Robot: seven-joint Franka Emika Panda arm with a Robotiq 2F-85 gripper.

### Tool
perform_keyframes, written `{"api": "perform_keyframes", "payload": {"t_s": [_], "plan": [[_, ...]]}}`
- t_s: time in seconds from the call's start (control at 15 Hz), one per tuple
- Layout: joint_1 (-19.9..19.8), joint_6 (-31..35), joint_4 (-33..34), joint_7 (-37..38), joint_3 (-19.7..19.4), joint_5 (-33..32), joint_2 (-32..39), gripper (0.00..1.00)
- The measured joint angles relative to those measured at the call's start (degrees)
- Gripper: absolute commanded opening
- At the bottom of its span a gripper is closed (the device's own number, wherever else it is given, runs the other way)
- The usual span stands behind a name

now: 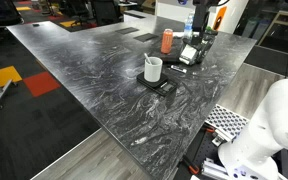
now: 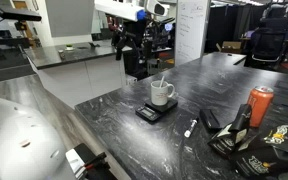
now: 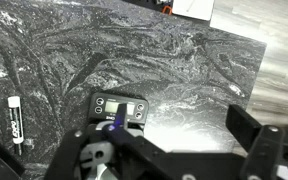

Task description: Move the sharpie to the counter, then shift the black packet to the left

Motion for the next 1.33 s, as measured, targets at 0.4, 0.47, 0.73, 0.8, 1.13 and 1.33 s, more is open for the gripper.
{"api": "perform_keyframes", "payload": {"t_s": [0.4,0.47,0.73,0.8,1.13,1.33], "plan": [[0.12,0.21,-0.05,-1.76,0.35,-0.13,1.37,1.0],[0.23,0.47,-0.05,-2.47,0.55,-0.26,2.46,1.0],[0.7,6.51,-0.09,-5.46,2.05,-1.34,8.34,1.0],[0.74,9.21,-0.16,-5.74,2.57,-2.09,9.5,1.0],[0.66,24.28,-1.98,-5.61,3.99,-5.02,11.83,1.0],[0.48,29.72,-3.61,-5.71,3.22,-4.78,11.97,0.74]]}}
